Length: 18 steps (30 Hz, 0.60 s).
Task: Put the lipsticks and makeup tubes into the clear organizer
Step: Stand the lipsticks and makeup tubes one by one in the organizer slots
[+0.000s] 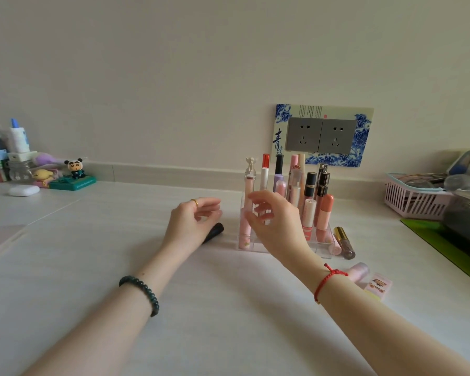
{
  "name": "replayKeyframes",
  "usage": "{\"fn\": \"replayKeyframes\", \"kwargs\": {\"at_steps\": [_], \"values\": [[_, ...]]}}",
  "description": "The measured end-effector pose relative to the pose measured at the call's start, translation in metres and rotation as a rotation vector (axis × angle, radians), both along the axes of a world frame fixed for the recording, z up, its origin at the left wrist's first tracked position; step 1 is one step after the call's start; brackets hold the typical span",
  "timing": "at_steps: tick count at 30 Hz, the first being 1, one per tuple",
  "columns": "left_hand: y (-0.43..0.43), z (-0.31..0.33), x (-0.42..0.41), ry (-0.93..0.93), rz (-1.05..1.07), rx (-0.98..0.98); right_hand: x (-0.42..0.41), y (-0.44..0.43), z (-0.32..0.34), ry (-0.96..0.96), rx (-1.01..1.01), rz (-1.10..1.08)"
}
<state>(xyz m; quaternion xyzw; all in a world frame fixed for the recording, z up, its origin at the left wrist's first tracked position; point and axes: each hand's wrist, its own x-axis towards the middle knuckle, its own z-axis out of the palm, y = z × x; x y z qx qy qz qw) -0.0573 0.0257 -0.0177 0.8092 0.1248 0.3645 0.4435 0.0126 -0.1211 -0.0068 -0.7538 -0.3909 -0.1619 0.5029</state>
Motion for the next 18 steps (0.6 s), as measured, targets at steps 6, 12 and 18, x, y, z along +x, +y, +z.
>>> {"fn": "replayKeyframes", "kwargs": {"at_steps": [6, 12, 18], "values": [[0.028, -0.013, -0.02, 0.277, 0.081, 0.154, -0.024, 0.013, 0.013, -0.001, -0.119, 0.138], [0.033, -0.019, -0.029, 0.432, 0.044, 0.202, -0.028, 0.05, 0.0, 0.047, -0.419, 0.097], [0.041, -0.017, -0.029, 0.396, 0.061, 0.213, -0.029, 0.067, -0.01, 0.072, -0.504, 0.116]]}}
